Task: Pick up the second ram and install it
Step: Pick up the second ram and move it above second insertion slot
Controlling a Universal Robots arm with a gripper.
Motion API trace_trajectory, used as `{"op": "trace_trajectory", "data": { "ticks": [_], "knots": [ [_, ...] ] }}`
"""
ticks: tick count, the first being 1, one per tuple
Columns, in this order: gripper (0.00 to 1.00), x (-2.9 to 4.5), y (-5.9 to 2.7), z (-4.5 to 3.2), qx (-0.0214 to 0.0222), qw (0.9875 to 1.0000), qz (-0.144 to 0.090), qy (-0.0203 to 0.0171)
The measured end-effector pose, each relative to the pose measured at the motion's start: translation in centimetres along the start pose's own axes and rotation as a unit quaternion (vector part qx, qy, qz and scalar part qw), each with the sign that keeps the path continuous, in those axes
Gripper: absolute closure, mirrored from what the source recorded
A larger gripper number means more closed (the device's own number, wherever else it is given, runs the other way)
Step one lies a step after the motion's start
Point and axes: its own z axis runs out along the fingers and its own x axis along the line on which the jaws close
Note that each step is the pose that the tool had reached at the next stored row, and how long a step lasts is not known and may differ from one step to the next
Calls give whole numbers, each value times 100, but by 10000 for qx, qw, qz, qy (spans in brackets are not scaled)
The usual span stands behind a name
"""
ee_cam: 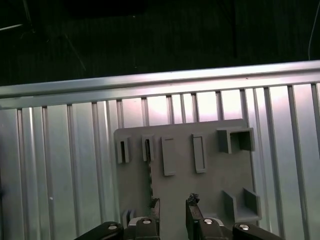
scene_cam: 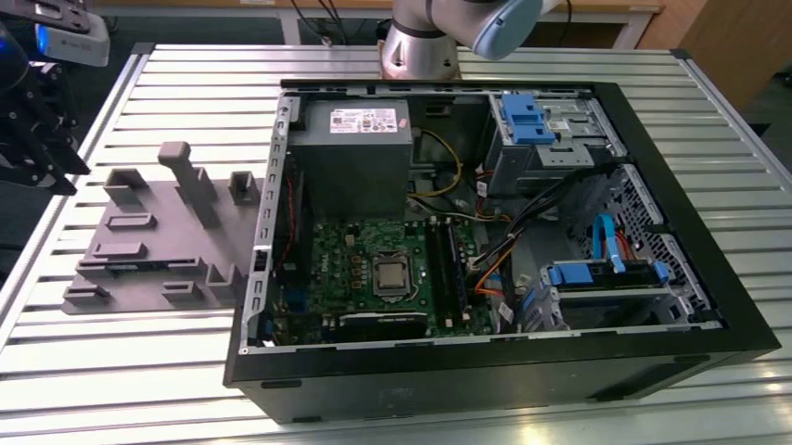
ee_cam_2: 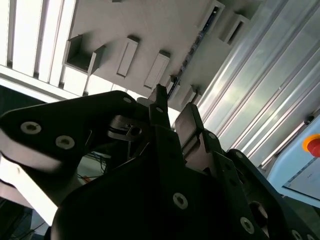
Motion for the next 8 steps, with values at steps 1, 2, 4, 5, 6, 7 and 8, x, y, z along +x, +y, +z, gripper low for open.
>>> {"op": "trace_trajectory", "data": {
  "ticks": [1, 2, 4, 5, 6, 7, 8],
  "knots": [
    [66, 2, 2, 16, 0, 10000, -6, 0],
    [66, 4, 4, 32, 0, 10000, -15, 0],
    [66, 7, 11, 61, -1, 10000, -35, 1],
    [66, 8, 13, 73, -1, 10000, -44, 1],
    [66, 9, 14, 84, -1, 10000, -51, 1],
    [66, 9, 16, 93, -1, 10000, -56, 1],
    [66, 10, 18, 102, -1, 10000, -60, 1]
  ]
}}
